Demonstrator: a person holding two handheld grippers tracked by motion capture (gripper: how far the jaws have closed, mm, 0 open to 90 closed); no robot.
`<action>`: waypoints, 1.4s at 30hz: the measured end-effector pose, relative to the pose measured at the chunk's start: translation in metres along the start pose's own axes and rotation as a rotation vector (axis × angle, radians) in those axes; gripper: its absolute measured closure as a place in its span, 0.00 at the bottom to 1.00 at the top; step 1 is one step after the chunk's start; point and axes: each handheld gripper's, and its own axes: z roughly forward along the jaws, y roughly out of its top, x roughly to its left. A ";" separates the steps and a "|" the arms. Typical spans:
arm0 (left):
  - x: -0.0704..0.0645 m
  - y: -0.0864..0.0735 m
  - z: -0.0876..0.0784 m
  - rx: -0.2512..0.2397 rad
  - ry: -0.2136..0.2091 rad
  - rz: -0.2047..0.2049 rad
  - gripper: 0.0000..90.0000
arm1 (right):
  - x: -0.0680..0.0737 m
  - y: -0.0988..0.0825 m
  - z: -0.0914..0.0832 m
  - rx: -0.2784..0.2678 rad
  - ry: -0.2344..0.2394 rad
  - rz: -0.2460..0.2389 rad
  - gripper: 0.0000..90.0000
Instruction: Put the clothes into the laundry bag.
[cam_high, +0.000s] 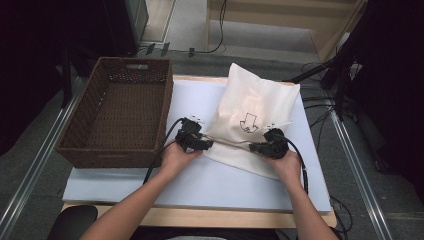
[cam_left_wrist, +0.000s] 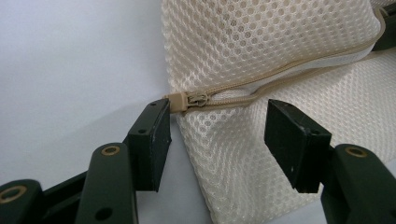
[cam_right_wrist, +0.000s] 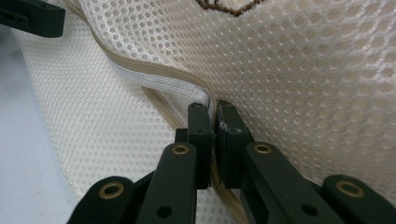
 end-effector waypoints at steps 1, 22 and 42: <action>0.000 0.000 0.000 -0.001 0.003 -0.001 0.48 | 0.000 0.000 0.000 -0.001 0.004 0.002 0.96; -0.025 -0.019 -0.016 0.045 -0.103 0.128 0.98 | -0.007 0.003 0.000 -0.011 -0.028 0.025 0.97; -0.026 -0.045 -0.038 0.031 -0.220 0.047 0.94 | 0.007 0.002 -0.016 0.004 -0.071 -0.023 0.97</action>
